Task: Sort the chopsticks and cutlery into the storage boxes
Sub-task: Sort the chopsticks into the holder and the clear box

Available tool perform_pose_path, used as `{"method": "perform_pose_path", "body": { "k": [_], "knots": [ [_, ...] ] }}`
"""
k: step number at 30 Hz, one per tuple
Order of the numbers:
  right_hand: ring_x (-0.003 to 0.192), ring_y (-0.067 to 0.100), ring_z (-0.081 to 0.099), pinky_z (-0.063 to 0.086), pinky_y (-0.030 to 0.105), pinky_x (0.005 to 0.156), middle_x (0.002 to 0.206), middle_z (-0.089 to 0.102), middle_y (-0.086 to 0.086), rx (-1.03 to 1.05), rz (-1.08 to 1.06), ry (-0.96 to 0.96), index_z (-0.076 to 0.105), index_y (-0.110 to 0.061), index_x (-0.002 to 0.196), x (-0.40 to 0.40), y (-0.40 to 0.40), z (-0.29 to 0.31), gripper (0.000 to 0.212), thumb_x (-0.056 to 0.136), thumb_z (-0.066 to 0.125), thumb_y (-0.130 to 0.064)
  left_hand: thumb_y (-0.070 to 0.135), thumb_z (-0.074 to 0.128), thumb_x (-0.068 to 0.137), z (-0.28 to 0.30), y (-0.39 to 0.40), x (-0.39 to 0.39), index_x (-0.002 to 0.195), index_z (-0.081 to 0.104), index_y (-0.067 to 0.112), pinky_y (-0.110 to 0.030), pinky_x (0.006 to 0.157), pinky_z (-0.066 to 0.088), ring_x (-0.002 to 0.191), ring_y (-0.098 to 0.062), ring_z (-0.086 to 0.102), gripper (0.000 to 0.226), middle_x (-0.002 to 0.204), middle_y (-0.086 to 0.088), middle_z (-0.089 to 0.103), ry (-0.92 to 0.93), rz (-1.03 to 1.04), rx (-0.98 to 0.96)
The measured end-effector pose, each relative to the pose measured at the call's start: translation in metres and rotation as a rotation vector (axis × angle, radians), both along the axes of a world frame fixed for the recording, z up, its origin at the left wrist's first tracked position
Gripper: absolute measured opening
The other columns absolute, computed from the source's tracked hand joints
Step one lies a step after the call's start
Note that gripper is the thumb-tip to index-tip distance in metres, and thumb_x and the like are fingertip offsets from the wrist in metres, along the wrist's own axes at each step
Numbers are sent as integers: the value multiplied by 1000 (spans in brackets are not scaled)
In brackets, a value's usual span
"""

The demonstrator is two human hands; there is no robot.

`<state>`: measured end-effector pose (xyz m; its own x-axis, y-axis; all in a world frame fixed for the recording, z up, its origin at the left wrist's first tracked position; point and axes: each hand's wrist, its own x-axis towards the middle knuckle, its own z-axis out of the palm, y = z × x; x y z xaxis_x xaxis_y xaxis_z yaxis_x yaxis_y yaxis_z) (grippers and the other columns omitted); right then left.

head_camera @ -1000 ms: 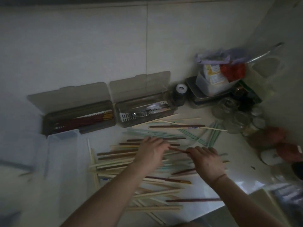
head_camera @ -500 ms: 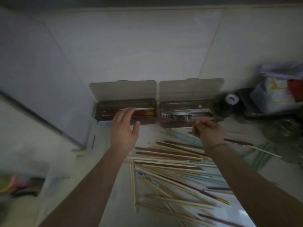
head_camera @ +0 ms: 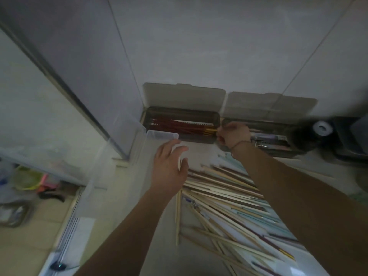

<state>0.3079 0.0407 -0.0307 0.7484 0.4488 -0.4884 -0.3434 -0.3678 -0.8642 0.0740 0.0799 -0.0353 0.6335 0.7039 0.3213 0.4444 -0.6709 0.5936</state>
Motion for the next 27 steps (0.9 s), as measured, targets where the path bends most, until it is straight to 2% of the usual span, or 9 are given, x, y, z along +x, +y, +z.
{"method": "perform_pose_path", "body": {
  "k": [4, 7, 10, 13, 16, 19, 22, 24, 27],
  "knots": [
    [55, 19, 59, 52, 29, 55, 66, 64, 8, -76, 74, -316, 56, -17, 70, 13, -42, 4, 21, 82, 74, -16, 18, 63, 83, 1, -15, 16, 108, 69, 15, -45, 97, 45, 114, -27, 52, 26, 123, -5, 59, -19, -66, 26],
    [48, 6, 58, 49, 24, 51, 56, 64, -6, -80, 67, -444, 64, -18, 72, 25, -104, 8, 15, 84, 71, -15, 16, 63, 83, -6, -32, 32, 107, 69, 16, -43, 96, 45, 113, -27, 52, 24, 122, -4, 59, -24, -177, 42],
    [51, 8, 58, 50, 25, 56, 61, 65, -1, -128, 1, -524, 64, -22, 72, 33, -184, 6, 18, 86, 68, -11, 14, 63, 82, -12, -57, 49, 106, 69, 18, -46, 93, 46, 113, -27, 52, 25, 118, -1, 60, 25, -313, 34],
    [54, 7, 55, 43, 15, 52, 65, 62, -9, -297, -46, -696, 63, -25, 75, 30, -266, 2, 15, 86, 67, -15, 14, 66, 83, -15, -75, 63, 111, 69, 18, -49, 95, 44, 116, -26, 52, 28, 119, -1, 61, 75, -432, 35],
    [58, 12, 54, 36, 16, 58, 64, 60, -8, -490, 32, -861, 66, -25, 80, 14, -337, -6, 11, 85, 71, -17, 22, 64, 85, -12, -57, 79, 126, 58, 19, -49, 100, 43, 122, -27, 49, 41, 132, -5, 56, 82, -366, 91],
    [62, 20, 58, 44, 23, 62, 75, 66, 3, -579, 103, -891, 70, -21, 85, -2, -390, -22, 22, 76, 76, -1, 47, 44, 95, -11, -13, 101, 149, 25, 25, -48, 112, 27, 141, -25, 27, 62, 158, -1, 25, 300, -238, 141],
    [79, 29, 63, 54, 36, 69, 86, 68, 3, -654, 272, -1024, 73, -18, 84, -16, -415, -37, 25, 67, 82, -1, 65, 20, 94, -21, 16, 117, 153, -5, 29, -53, 117, 8, 148, -22, 0, 73, 161, 8, -8, 565, -248, 195],
    [81, 31, 63, 55, 37, 67, 88, 68, 3, -658, 325, -1100, 75, -17, 84, -20, -419, -41, 27, 63, 85, -3, 70, 11, 90, -26, 22, 124, 153, -3, 26, -56, 116, 7, 148, -23, 1, 78, 162, 6, -6, 628, -265, 217],
    [78, 33, 64, 55, 36, 64, 89, 69, 4, -652, 323, -1151, 75, -16, 82, -22, -414, -43, 28, 61, 86, -2, 73, 6, 86, -31, 23, 130, 153, 11, 21, -61, 114, 11, 146, -27, 14, 85, 161, 0, 13, 651, -253, 217]
  ]
}}
